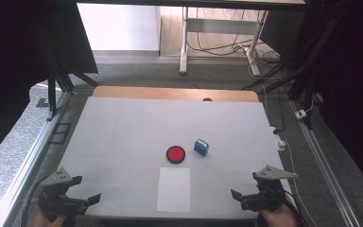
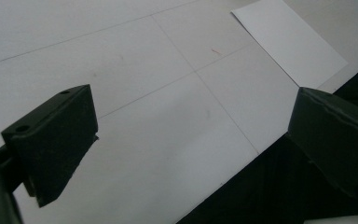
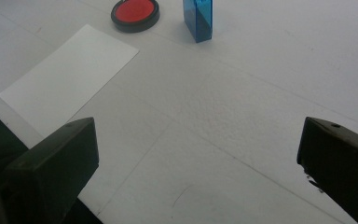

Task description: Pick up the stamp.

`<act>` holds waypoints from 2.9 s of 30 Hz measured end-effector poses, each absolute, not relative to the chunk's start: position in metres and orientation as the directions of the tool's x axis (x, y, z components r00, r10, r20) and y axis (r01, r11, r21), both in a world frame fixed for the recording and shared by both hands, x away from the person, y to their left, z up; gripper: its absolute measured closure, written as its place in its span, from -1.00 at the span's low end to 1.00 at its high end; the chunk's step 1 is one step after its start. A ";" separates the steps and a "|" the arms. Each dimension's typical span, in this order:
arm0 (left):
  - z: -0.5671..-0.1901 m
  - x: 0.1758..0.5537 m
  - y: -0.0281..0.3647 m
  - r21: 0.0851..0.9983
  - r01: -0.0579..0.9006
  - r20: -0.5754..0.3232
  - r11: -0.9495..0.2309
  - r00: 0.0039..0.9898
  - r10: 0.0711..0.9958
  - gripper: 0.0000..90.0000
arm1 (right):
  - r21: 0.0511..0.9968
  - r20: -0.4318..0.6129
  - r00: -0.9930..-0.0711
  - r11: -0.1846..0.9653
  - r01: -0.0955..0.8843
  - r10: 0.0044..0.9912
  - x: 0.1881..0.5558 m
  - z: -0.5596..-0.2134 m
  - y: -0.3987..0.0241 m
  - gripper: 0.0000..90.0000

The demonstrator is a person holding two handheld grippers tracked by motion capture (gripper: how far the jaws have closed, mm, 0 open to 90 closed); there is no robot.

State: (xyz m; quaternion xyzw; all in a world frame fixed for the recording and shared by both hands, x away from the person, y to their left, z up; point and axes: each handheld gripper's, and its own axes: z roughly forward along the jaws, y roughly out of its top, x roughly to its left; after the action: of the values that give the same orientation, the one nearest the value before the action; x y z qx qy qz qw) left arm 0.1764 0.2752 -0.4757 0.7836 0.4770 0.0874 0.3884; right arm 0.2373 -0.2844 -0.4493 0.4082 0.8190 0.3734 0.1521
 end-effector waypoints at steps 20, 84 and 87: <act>-0.475 0.176 0.274 0.696 0.672 -0.223 -0.253 0.537 0.813 -0.96 | 0.749 0.018 -0.684 0.443 0.492 0.729 0.260 -0.446 -0.257 -1.00; -0.476 0.178 0.274 0.683 0.678 -0.238 -0.271 0.557 0.796 -0.99 | 0.617 -0.052 -0.724 0.592 0.518 0.687 0.396 -0.490 -0.169 -0.97; -0.476 0.178 0.274 0.682 0.679 -0.238 -0.272 0.558 0.795 -0.99 | 0.617 -0.057 -0.734 0.602 0.507 0.677 0.399 -0.489 -0.168 -0.79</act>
State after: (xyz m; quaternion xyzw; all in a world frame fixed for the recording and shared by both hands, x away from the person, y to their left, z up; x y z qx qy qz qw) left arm 0.1782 0.2736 -0.4764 0.7938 0.4641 0.0756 0.3856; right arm 0.3989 -0.1682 -0.4887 0.3352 0.8833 0.2945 0.1442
